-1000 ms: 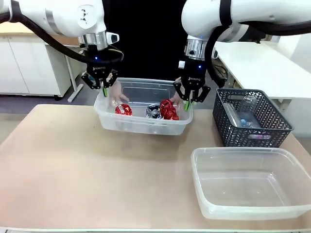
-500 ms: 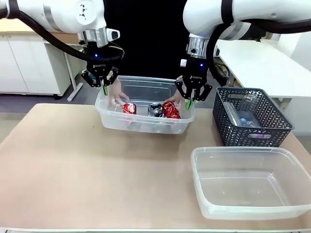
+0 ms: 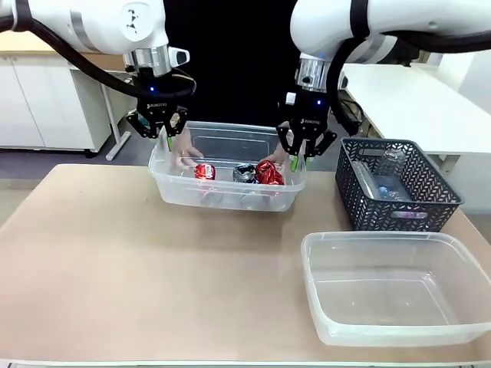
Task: Sort the waste into each basket.
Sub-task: Release the Organizing box you were holding, then pick up the Organizing box on the right side of the table and lift it.
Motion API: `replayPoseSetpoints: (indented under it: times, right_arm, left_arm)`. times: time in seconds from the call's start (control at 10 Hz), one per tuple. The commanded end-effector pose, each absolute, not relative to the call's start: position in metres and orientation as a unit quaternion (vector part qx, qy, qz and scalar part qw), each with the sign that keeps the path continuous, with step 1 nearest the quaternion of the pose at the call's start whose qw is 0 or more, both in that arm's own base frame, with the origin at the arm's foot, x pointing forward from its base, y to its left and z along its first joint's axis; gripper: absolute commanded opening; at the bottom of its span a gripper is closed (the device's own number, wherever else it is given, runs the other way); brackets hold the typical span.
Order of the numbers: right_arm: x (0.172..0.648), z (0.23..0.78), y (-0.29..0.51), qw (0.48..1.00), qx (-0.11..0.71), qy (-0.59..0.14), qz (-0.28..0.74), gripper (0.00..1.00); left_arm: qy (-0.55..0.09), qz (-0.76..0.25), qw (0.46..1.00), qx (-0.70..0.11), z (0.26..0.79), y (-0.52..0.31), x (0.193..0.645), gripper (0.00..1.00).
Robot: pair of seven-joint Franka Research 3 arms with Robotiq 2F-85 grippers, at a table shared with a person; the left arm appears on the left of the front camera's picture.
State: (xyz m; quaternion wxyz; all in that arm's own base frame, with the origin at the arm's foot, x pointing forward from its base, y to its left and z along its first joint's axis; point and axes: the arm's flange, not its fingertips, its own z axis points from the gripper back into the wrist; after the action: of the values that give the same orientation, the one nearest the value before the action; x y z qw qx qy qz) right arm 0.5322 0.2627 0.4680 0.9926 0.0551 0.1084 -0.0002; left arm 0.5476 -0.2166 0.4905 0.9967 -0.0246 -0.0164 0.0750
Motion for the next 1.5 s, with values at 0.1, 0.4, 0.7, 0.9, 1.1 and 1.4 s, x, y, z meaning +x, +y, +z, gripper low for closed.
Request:
replayPoseSetpoints:
  times: [0.1,0.4,0.7,0.9,1.1,1.4]
  right_arm:
    - [0.514,0.471,0.240,0.992,0.087,0.081,-0.034,1.00]
    - [0.507,0.484,0.231,0.984,0.167,0.009,-0.052,1.00]
    - [0.503,0.488,0.230,0.978,0.198,-0.026,-0.053,1.00]
    - [0.503,0.489,0.231,0.978,0.198,-0.036,-0.055,1.00]
    - [0.512,0.495,0.236,0.981,0.182,-0.025,-0.069,1.00]
    - [0.512,0.495,0.236,0.981,0.182,-0.025,-0.069,1.00]
  left_arm:
    - [-0.024,0.073,0.997,-0.010,0.496,-0.227,0.543,1.00]
    - [-0.048,0.081,0.995,-0.016,0.510,-0.224,0.532,1.00]
    - [-0.061,0.064,0.995,-0.040,0.514,-0.222,0.522,1.00]
    - [-0.060,0.049,0.996,-0.049,0.515,-0.222,0.519,1.00]
    - [-0.055,0.063,0.996,-0.037,0.520,-0.227,0.527,1.00]
    - [-0.055,0.063,0.996,-0.037,0.520,-0.227,0.527,1.00]
